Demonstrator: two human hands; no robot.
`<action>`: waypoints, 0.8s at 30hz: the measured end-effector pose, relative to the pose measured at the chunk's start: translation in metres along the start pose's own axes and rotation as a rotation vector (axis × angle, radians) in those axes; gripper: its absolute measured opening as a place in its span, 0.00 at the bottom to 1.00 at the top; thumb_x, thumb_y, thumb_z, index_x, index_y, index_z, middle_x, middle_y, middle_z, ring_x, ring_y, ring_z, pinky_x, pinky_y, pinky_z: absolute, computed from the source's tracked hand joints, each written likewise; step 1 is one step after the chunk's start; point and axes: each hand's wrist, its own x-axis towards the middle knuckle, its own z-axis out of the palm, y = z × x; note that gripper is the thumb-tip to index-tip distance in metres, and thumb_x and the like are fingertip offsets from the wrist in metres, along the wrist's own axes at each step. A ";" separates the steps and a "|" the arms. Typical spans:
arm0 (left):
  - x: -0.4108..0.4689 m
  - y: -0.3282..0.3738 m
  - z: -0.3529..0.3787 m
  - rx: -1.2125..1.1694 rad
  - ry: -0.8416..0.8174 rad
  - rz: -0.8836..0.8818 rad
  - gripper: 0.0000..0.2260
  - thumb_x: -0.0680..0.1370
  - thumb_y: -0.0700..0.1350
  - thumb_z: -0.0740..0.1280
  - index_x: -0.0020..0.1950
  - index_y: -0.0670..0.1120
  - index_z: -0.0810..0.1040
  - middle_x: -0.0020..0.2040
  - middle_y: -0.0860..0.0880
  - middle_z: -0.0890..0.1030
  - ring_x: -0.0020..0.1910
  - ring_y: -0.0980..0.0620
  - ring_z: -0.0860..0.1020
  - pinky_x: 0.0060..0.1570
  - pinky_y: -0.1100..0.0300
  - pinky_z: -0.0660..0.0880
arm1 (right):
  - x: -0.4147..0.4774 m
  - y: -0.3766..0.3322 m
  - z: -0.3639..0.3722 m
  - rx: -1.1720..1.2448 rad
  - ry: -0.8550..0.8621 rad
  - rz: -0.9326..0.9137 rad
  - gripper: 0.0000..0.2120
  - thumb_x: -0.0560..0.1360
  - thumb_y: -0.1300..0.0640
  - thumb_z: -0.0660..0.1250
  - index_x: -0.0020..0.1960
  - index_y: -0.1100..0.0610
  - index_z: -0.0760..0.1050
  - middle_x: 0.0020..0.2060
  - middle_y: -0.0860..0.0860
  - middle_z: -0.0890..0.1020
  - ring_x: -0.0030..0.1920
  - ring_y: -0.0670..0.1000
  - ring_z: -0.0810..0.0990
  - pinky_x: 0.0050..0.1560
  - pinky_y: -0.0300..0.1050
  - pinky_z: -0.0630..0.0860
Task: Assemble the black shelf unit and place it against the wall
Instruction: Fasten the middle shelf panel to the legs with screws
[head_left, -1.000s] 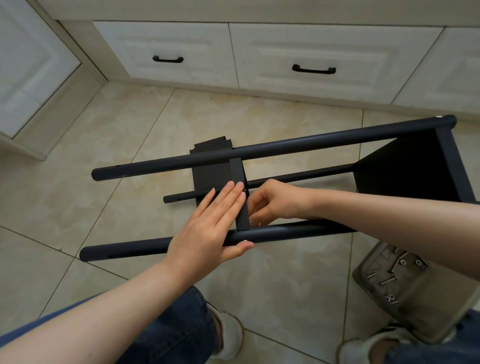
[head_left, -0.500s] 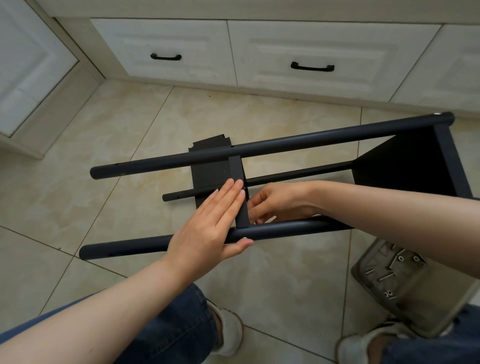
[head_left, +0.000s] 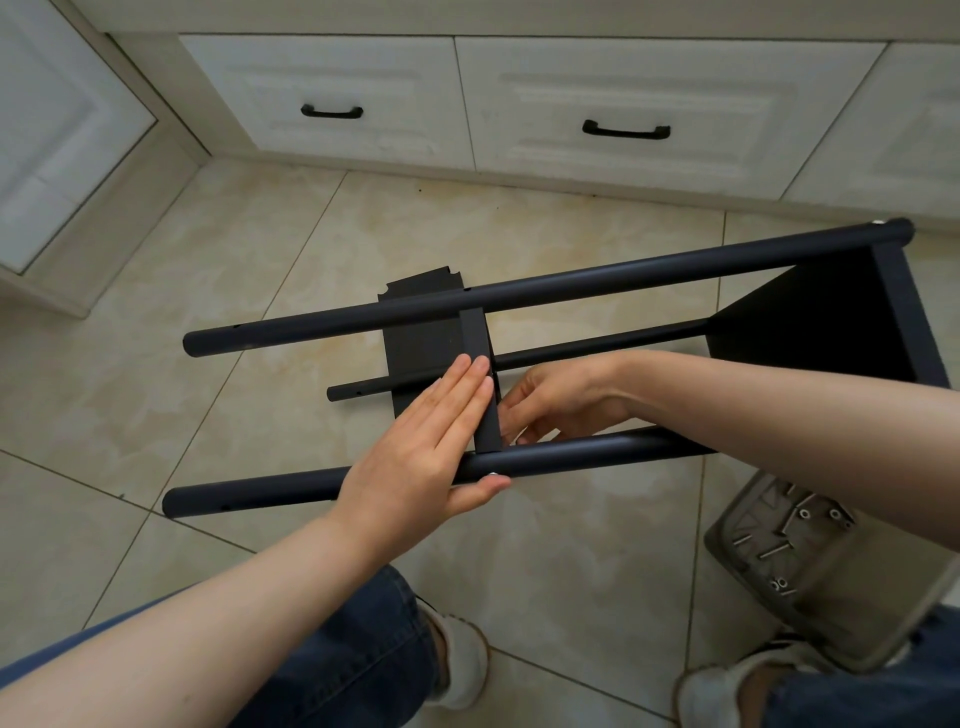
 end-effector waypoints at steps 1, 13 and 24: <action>0.000 0.000 0.000 0.001 -0.004 0.000 0.34 0.81 0.59 0.62 0.77 0.35 0.65 0.78 0.39 0.64 0.79 0.44 0.61 0.75 0.48 0.66 | 0.000 0.000 0.000 0.001 0.001 0.008 0.09 0.79 0.57 0.66 0.55 0.60 0.81 0.51 0.56 0.81 0.47 0.49 0.81 0.54 0.47 0.79; 0.000 0.000 0.000 0.008 -0.004 0.003 0.34 0.81 0.58 0.62 0.76 0.35 0.64 0.78 0.39 0.64 0.79 0.44 0.61 0.75 0.49 0.66 | 0.002 -0.002 0.007 -0.033 0.002 0.019 0.11 0.80 0.55 0.65 0.56 0.62 0.79 0.45 0.54 0.81 0.43 0.47 0.81 0.44 0.38 0.78; 0.000 0.000 0.000 0.012 -0.011 0.000 0.34 0.81 0.59 0.62 0.77 0.35 0.64 0.79 0.39 0.63 0.80 0.45 0.60 0.76 0.50 0.64 | 0.003 0.001 0.000 0.015 -0.056 0.033 0.16 0.80 0.55 0.65 0.64 0.64 0.77 0.57 0.59 0.80 0.54 0.52 0.81 0.53 0.44 0.79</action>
